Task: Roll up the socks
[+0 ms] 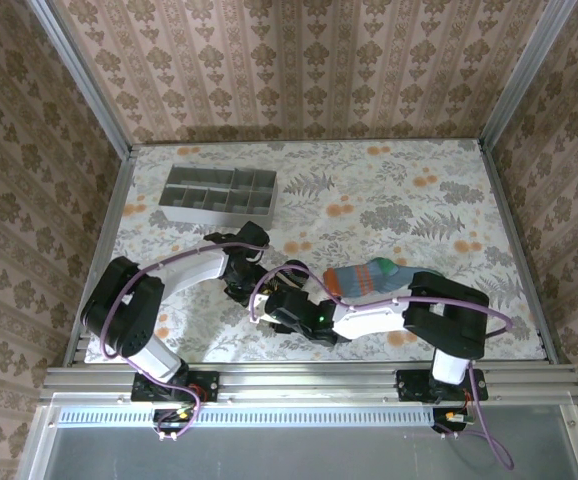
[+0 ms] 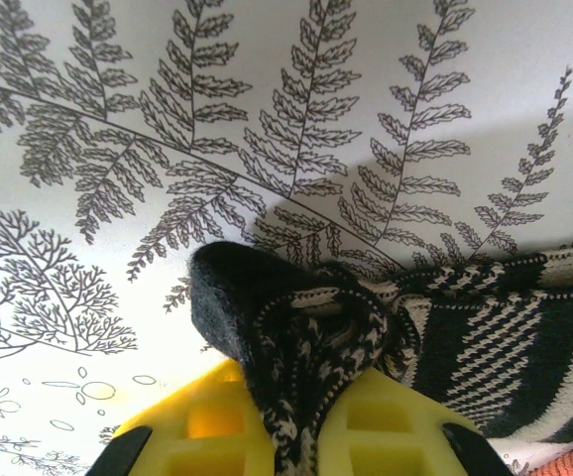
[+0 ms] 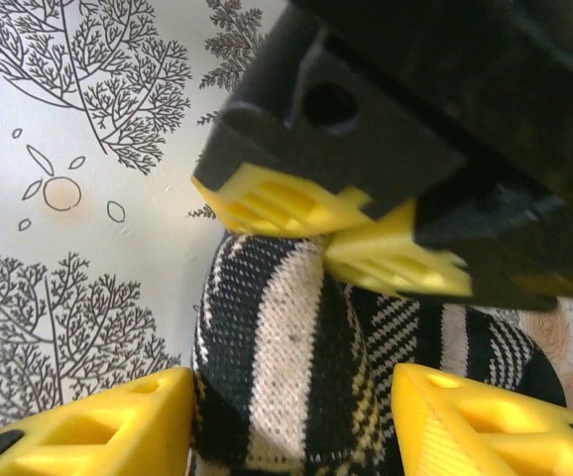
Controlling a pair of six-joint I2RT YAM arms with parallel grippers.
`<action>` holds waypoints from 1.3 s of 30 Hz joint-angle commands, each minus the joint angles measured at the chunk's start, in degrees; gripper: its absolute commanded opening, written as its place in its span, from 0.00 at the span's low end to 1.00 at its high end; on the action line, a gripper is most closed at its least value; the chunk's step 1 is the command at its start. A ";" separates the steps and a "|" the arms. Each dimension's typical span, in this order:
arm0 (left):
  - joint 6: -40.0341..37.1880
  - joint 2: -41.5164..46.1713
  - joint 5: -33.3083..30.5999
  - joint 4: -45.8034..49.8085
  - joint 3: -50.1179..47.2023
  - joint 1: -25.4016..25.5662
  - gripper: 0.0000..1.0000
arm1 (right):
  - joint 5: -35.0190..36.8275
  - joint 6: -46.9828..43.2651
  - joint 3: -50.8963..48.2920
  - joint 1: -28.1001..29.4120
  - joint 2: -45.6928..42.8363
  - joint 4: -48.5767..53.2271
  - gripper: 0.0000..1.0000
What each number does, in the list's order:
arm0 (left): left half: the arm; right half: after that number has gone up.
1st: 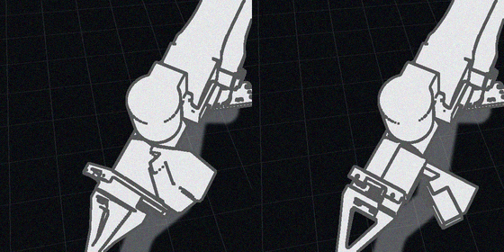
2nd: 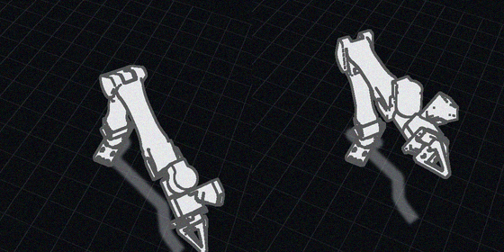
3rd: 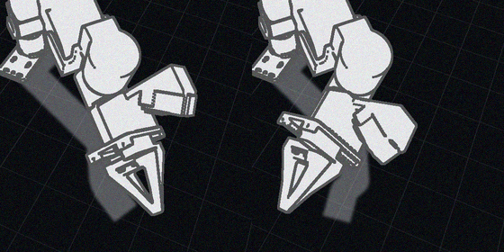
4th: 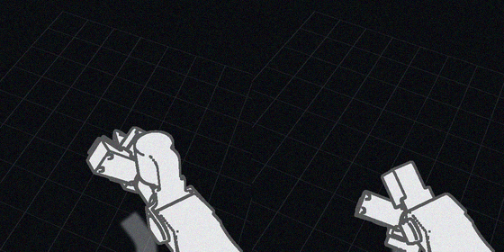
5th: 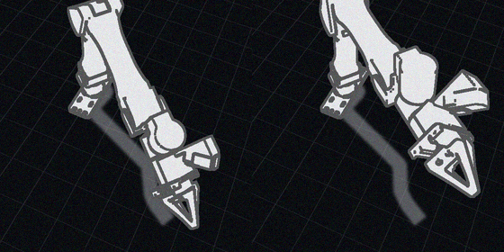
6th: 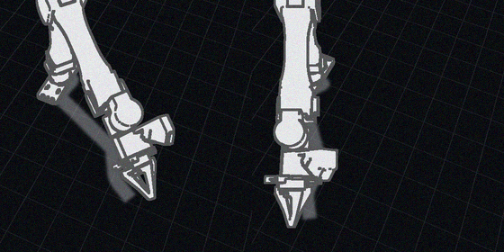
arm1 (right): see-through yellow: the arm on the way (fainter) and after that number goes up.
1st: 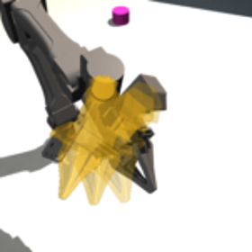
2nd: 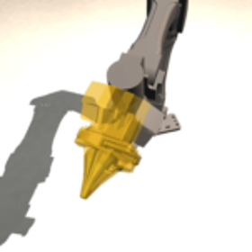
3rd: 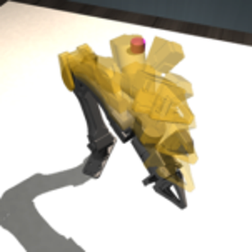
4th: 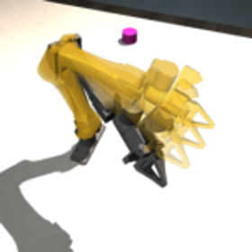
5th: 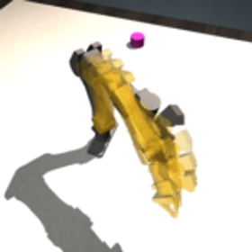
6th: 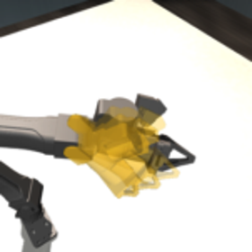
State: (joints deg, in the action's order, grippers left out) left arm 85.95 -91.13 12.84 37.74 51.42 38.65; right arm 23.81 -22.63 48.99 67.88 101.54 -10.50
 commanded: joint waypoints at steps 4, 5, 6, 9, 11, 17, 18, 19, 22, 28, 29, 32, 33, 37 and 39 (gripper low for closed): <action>0.48 -2.92 0.34 6.13 -3.95 0.52 0.00 | 1.75 3.29 3.38 -1.47 4.54 3.12 0.25; 0.21 -2.37 0.28 5.89 -3.96 0.38 0.00 | 1.16 4.35 3.54 -1.60 4.78 4.30 0.16; -0.15 -1.60 0.25 5.29 -4.02 0.01 0.00 | 0.34 5.71 3.78 -1.93 4.91 6.07 0.09; -1.42 1.30 1.07 1.95 -4.61 -1.62 0.29 | -2.43 9.79 3.32 -2.73 4.86 10.90 0.00; -1.64 3.70 1.56 -0.11 -5.22 -3.02 0.42 | -5.88 12.47 1.02 -3.54 3.90 11.42 0.00; -3.02 9.89 1.66 -2.15 -4.96 -7.63 0.63 | -19.27 18.60 -3.08 -6.31 2.53 14.11 0.00; -3.24 10.41 1.70 -2.11 -4.60 -8.24 0.65 | -21.14 19.46 -3.55 -6.83 2.45 14.36 0.00; -3.64 10.84 1.66 -2.01 -4.34 -8.71 0.65 | -23.17 20.18 -3.95 -7.38 2.55 14.49 0.00; -4.22 12.28 1.08 -1.95 -3.78 -9.77 0.65 | -27.69 23.10 -4.70 -9.13 2.99 15.15 0.00; -5.06 13.61 1.29 -3.27 -3.94 -9.57 0.61 | -35.39 28.60 -7.37 -13.56 4.51 13.14 0.00; -5.13 13.80 1.47 -3.63 -4.19 -9.40 0.60 | -36.04 29.41 -8.12 -14.24 4.53 12.34 0.00; -5.11 14.23 1.66 -5.03 -4.88 -8.29 0.58 | -38.36 31.54 -9.37 -16.54 4.98 11.19 0.00; -5.23 14.36 1.81 -6.05 -5.27 -7.76 0.58 | -39.00 32.14 -9.76 -17.12 5.23 10.90 0.00; -4.83 13.41 2.32 -8.08 -5.97 -5.70 0.57 | -40.75 33.32 -10.50 -18.77 6.20 10.82 0.00; -4.57 12.73 2.36 -9.34 -6.24 -4.60 0.57 | -41.52 34.05 -10.50 -19.49 6.96 11.11 0.00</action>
State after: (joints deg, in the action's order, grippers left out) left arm 82.19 -78.15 14.76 30.13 46.30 32.95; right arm -16.93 8.16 44.01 49.21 101.78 -18.20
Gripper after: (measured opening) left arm 0.574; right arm 0.083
